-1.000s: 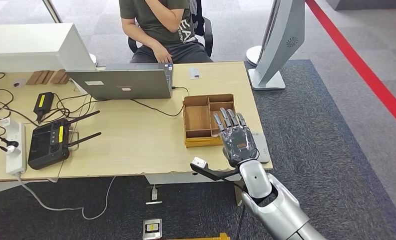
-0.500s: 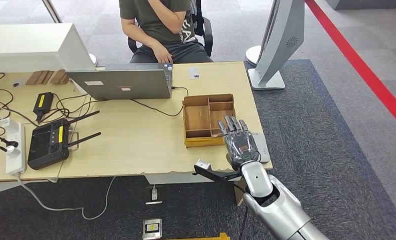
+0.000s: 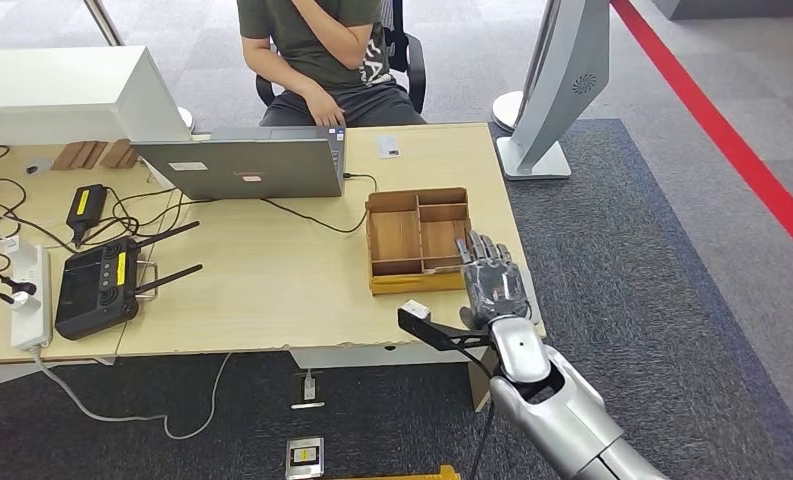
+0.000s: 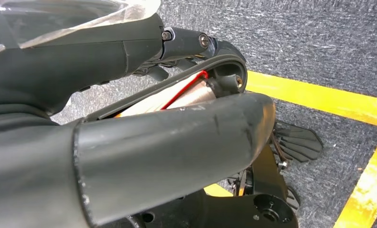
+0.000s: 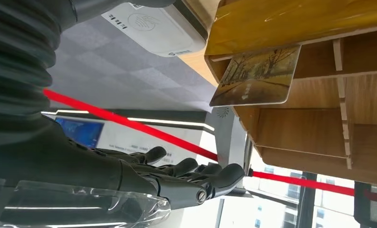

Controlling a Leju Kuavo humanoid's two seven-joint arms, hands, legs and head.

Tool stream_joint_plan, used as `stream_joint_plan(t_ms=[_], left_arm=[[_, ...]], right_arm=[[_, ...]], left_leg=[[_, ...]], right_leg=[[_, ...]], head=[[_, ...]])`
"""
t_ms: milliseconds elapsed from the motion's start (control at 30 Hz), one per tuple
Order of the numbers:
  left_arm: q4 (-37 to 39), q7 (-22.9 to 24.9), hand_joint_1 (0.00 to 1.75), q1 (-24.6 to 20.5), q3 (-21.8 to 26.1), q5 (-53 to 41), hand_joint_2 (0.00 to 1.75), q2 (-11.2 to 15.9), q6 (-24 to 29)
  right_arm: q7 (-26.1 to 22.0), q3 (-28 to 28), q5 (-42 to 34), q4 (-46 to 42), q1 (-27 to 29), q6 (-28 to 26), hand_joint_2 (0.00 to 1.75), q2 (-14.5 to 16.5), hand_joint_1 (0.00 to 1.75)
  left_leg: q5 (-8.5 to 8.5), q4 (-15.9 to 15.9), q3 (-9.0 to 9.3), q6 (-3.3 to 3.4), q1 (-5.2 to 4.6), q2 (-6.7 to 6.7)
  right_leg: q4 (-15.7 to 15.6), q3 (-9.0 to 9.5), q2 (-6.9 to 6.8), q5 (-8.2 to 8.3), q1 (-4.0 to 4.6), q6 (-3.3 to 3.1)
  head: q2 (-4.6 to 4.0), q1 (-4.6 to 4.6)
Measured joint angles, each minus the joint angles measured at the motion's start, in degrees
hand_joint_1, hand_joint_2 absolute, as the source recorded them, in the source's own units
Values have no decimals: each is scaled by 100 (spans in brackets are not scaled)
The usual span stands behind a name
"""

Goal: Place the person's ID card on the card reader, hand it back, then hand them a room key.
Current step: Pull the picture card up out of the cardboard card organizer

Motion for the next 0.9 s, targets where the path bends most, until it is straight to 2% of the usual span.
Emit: stream_joint_plan(t_ms=[467,900], left_arm=[[0,35,0,-1,-84,-17,0,-2,-13],[0,55,0,-5,-97,99,0,-51,76]], right_arm=[[116,-123,-194,-237,179,-159,175,30,0],[-56,-72,-177,127,203,-538,175,470,0]], left_leg=[[0,0,0,0,0,0],[0,-1,-2,0,0,0]], right_leg=[[0,0,0,0,0,0],[0,0,0,0,0,0]], head=[[0,1],[0,2]])
